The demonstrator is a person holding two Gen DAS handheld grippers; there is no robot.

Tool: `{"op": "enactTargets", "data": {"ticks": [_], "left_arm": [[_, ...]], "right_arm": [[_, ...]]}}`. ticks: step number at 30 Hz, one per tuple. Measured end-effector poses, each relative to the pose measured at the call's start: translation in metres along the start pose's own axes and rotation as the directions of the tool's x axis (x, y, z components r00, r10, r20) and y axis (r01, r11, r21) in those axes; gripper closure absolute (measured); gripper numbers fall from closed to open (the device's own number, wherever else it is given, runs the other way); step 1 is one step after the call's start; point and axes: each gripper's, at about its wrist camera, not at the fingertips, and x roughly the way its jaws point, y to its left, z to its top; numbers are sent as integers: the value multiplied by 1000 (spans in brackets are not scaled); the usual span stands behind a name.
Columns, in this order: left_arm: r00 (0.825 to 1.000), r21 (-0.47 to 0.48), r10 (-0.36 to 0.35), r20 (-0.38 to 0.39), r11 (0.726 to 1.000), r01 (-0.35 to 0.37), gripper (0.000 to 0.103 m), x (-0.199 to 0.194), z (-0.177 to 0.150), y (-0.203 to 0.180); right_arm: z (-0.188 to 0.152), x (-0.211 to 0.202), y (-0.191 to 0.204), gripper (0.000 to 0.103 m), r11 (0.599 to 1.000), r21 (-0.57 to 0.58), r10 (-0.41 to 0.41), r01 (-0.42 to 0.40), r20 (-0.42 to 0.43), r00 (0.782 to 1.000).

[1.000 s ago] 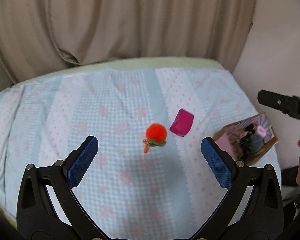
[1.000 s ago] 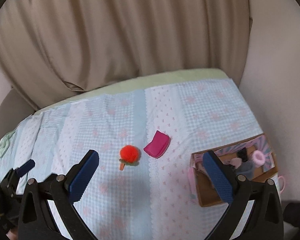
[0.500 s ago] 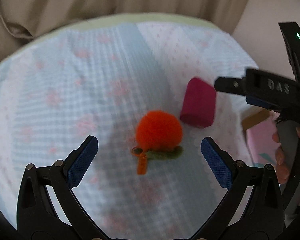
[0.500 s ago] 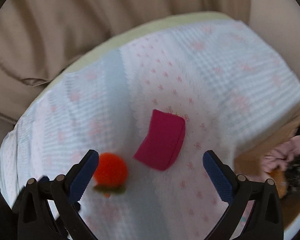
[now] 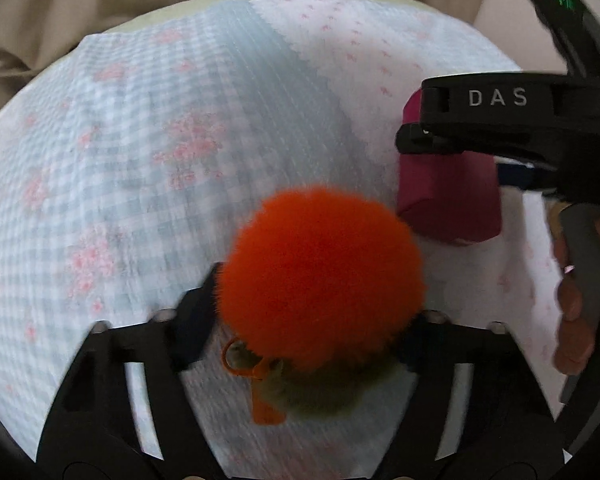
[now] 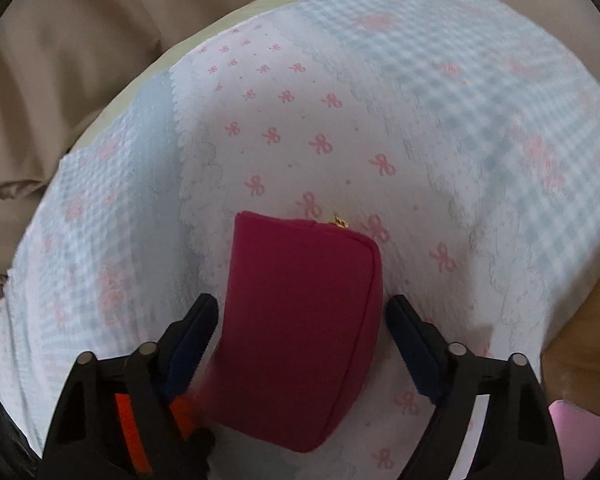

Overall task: Organize soft objects
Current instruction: 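Grasp the orange pompom with the left tool while the right tool grasps the magenta pouch, then carry the pompom and magenta pouch into the box and release both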

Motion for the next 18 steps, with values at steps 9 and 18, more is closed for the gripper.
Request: {"op": "enactTargets", "data": {"ticks": [9,18], "left_arm": [[999,52,37,39,998,-39,73,-6,3,-5],[995,38,39,90,998,-43,74,-30,7,-1]], "right_arm": [[-5,-3,4,49,996,-68,-54,57,49,997],[-9,-19,7,57,994,-86,-56,63,81,995]]}}
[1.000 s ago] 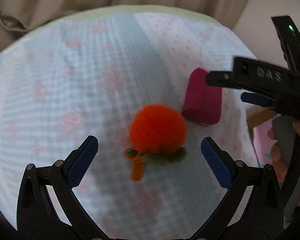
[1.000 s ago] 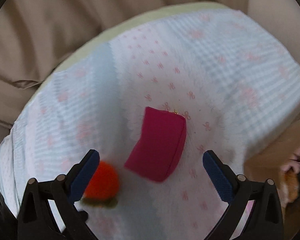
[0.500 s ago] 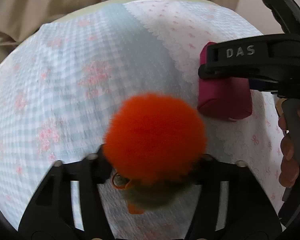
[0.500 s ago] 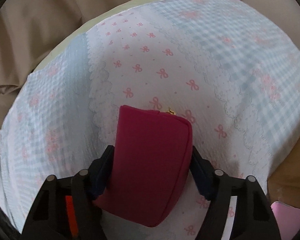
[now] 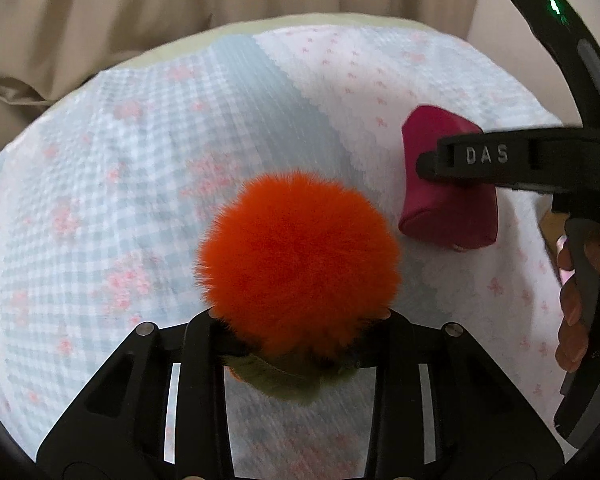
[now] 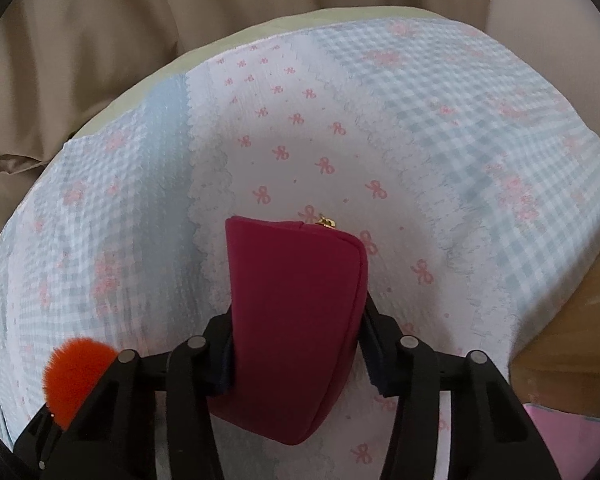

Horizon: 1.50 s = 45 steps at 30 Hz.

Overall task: Organize soft objects
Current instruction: 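Carry the pompom and magenta pouch into the box and release both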

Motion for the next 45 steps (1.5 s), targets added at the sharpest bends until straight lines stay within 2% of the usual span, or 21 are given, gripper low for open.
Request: {"op": "enactTargets", "data": {"ticks": [8,17,23,30,34,39,45], "left_arm": [[998,-35,22,62,999,-20,74,-61,14,8],[992,-101,75,105,993,-65,74,-176,24,7],[991,-189,96,98,979,-77,74,-256,26,-9],[992,-271,84,92,961,-57,74,-338,8,-62],[991,-284,87,100,957,-56,74,-366,2,-99],[992,-273,83,94,960,-54,74,-373,5,-152],[993,-244,68,101,969,-41,74,-355,27,-212]], "right_arm": [[3,-55,8,57,999,-16,30,-30,46,998],[-9,-177,20,57,990,-105,100,-89,101,990],[-31,-259,21,57,972,-199,148,-125,106,983],[-58,-346,-13,57,950,-269,193,-161,100,976],[-62,-382,-42,57,932,-329,199,-153,111,974],[-60,-404,-85,57,924,-344,217,-166,115,969],[-44,-405,-152,57,940,-305,198,-153,123,972]]}}
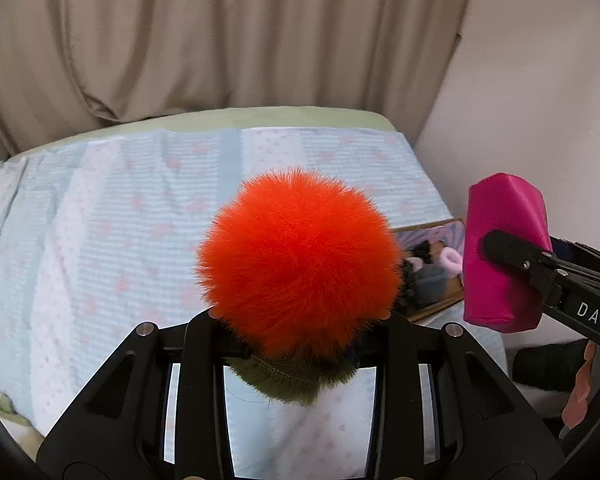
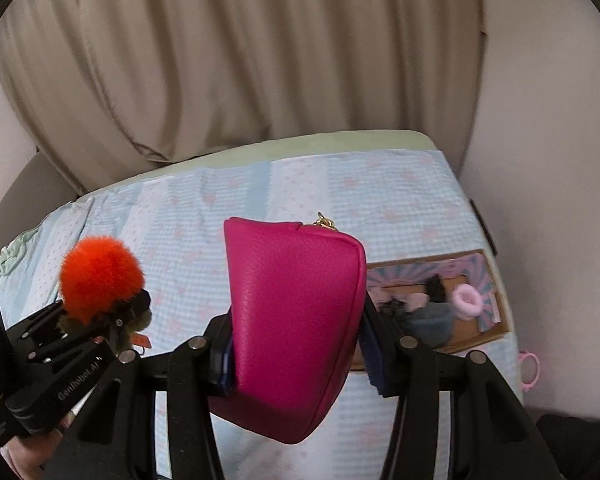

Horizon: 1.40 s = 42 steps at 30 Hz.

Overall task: Organize soft objects
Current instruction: 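Carry the pompom and magenta pouch into the box and release both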

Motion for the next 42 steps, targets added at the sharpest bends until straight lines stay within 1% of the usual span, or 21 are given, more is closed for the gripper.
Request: {"op": "enactTargets", "data": {"ticks": [4,7,10,14,18,21,23,24,26,29,30,31,32,33,34,35,36,37,39,42], "left_arm": [[999,1,-30,-17,1000,30,74,23,3,-39],[998,5,-55,-43,998,55,74,51,6,-72],[995,12,-64,-81,998,66,74,84,7,-100],[988,23,-63,-140,998,67,74,134,7,-124],[976,32,-49,-211,998,57,74,188,4,-145],[964,40,-33,-263,998,45,74,230,0,-160],[957,50,-17,-290,998,33,74,252,-3,-165],[952,51,-9,-305,998,26,74,265,-5,-167],[942,53,10,-334,999,9,74,283,-10,-168],[928,54,31,-372,998,-12,74,303,-20,-166],[926,57,35,-376,998,-14,72,304,-22,-164],[927,66,44,-374,998,-21,60,305,-25,-165],[926,76,53,-374,997,-27,31,303,-27,-163],[924,83,63,-376,996,-34,13,304,-28,-165],[921,94,87,-380,994,-55,0,304,-28,-166],[921,101,102,-375,993,-68,0,302,-29,-166],[924,103,101,-369,992,-67,0,300,-30,-165],[923,100,87,-374,994,-53,0,299,-31,-165],[921,85,74,-383,995,-44,0,296,-34,-162],[916,65,63,-396,997,-41,0,295,-36,-159]], "right_arm": [[2,1,-55,57,999,30,-25,26,-11,1000],[4,8,-95,57,997,47,-55,57,-25,998],[7,27,-133,57,995,56,-84,87,-58,995],[11,63,-176,57,992,70,-93,101,-110,990],[13,104,-207,57,992,89,-77,93,-170,982],[14,135,-227,57,992,100,-56,79,-214,975],[13,160,-236,57,993,102,-41,68,-247,968],[10,166,-238,57,993,102,-35,63,-259,965],[7,187,-243,57,994,100,-17,49,-295,955],[0,209,-249,57,995,98,1,34,-335,942],[-1,214,-250,57,994,102,7,30,-346,938],[-3,220,-251,57,994,109,16,26,-359,933],[-5,226,-253,55,993,121,32,15,-380,924],[-5,232,-254,53,991,132,50,4,-395,917],[-6,236,-255,44,989,150,73,-12,-408,910],[-6,238,-256,25,986,163,93,-28,-411,907],[-6,239,-256,11,986,164,106,-41,-409,906],[-5,240,-256,0,987,159,103,-40,-408,907],[-3,237,-256,0,990,143,76,-20,-396,915],[-4,237,-258,0,987,161,79,-16,-392,916]]}}
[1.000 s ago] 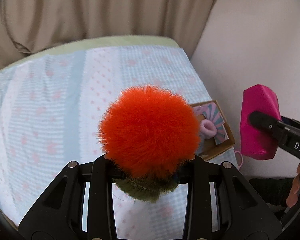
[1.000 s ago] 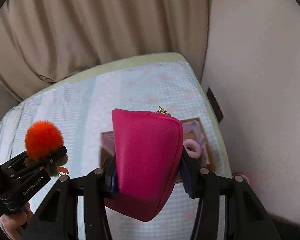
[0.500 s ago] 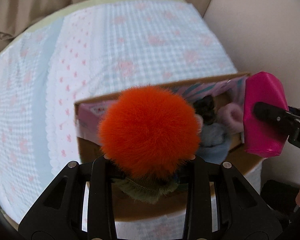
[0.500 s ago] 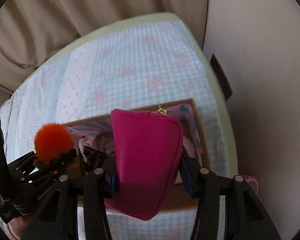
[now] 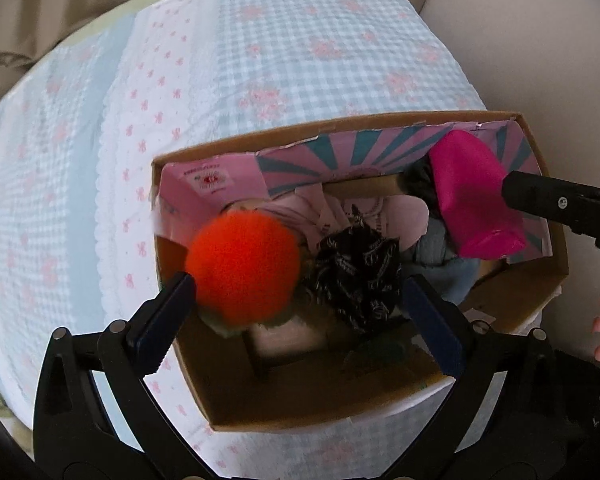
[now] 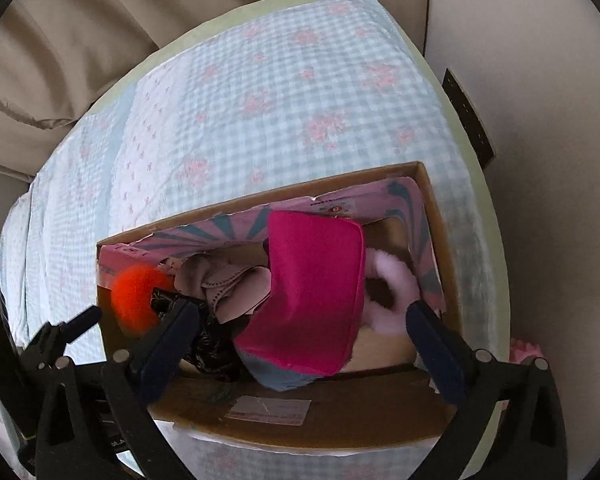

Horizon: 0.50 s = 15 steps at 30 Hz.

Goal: Organize soft objects

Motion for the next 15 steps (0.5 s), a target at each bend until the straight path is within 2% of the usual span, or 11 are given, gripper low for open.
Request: {"op": "enactTargets", "data": {"ticks": [8,12,15], "left_arm": [[999,-10,-31,28,999,31,0,-20,-3,2],[996,-21,-52,73,998,54,0,-52,-3,5],[989,-31,-66,133,997,71,0,-90,-5,13]], "right_arm": [[-8,-20,5,0,1000,10,-18,17,21,1000],[-14,-46,18,0,1000,11,-21,20,61,998],[-19,-76,34,0,1000,0,-17,17,110,994]]}}
